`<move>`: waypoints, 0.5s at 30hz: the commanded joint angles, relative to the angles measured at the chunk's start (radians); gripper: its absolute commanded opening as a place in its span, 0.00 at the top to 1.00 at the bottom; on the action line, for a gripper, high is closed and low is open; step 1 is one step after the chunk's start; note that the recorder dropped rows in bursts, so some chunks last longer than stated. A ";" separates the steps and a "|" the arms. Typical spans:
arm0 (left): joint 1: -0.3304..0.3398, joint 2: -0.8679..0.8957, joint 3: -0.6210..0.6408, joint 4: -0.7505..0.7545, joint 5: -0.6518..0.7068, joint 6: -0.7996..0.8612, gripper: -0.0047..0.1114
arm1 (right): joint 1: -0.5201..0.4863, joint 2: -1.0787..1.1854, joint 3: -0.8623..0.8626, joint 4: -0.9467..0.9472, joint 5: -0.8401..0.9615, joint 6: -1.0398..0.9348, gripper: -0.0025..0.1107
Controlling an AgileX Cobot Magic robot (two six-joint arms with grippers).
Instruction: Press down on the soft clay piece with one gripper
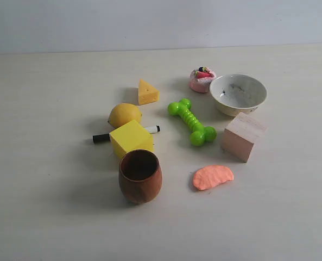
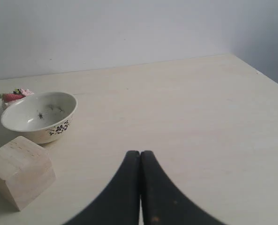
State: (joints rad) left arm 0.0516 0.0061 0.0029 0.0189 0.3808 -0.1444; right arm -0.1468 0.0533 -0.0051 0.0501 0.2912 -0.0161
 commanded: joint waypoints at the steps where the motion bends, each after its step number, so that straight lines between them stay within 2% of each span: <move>1: -0.006 -0.006 -0.003 0.000 -0.016 -0.006 0.96 | -0.005 -0.008 0.005 0.000 -0.006 -0.001 0.98; 15: -0.006 -0.006 -0.003 0.000 -0.016 -0.008 0.96 | -0.005 -0.008 0.005 0.000 -0.040 0.002 0.98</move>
State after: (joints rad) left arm 0.0516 0.0061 0.0029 0.0189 0.3808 -0.1444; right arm -0.1468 0.0533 -0.0051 0.0501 0.2912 -0.0139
